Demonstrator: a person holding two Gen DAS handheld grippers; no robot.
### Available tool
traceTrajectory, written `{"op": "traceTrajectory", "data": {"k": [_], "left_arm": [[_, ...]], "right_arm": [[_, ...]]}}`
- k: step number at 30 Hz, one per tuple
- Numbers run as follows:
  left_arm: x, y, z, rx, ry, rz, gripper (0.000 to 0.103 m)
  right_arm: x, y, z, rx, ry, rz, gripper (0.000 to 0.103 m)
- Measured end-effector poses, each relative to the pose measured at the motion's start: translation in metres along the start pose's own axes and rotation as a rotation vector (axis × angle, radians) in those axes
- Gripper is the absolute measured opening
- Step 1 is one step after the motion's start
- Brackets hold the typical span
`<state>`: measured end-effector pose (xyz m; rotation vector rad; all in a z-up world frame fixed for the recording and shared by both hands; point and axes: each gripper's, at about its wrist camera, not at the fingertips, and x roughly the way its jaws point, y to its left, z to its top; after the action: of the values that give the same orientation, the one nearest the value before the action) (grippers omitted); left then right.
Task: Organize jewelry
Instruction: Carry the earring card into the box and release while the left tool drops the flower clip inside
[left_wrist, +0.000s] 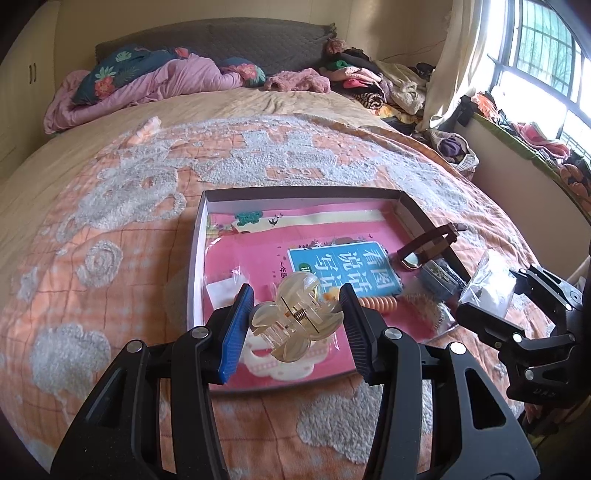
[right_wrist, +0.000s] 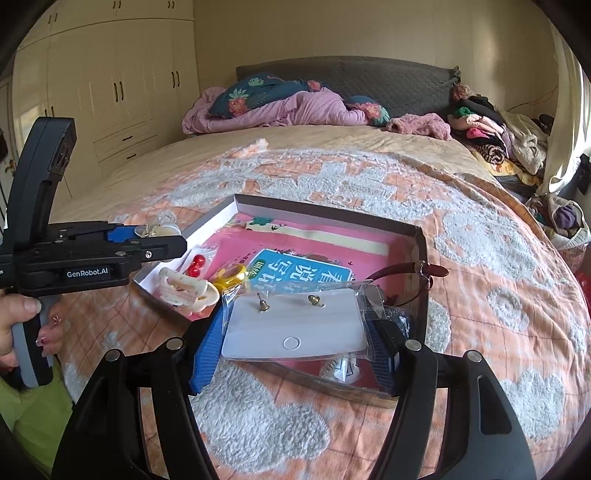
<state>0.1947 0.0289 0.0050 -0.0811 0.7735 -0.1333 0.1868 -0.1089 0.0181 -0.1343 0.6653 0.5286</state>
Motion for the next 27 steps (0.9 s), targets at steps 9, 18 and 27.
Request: {"op": "traceTrajectory", "data": {"k": [9, 18, 27], "left_arm": [[0.018, 0.005, 0.001, -0.013, 0.026, -0.002, 0.04], [0.028, 0.009, -0.002, -0.021, 0.044, 0.001, 0.04], [0.035, 0.013, -0.006, -0.028, 0.06, 0.002, 0.04]], "right_arm": [[0.022, 0.001, 0.0, 0.004, 0.036, 0.0, 0.066], [0.04, 0.011, -0.002, -0.014, 0.068, 0.005, 0.067], [0.056, 0.014, -0.003, -0.025, 0.093, -0.008, 0.068]]}}
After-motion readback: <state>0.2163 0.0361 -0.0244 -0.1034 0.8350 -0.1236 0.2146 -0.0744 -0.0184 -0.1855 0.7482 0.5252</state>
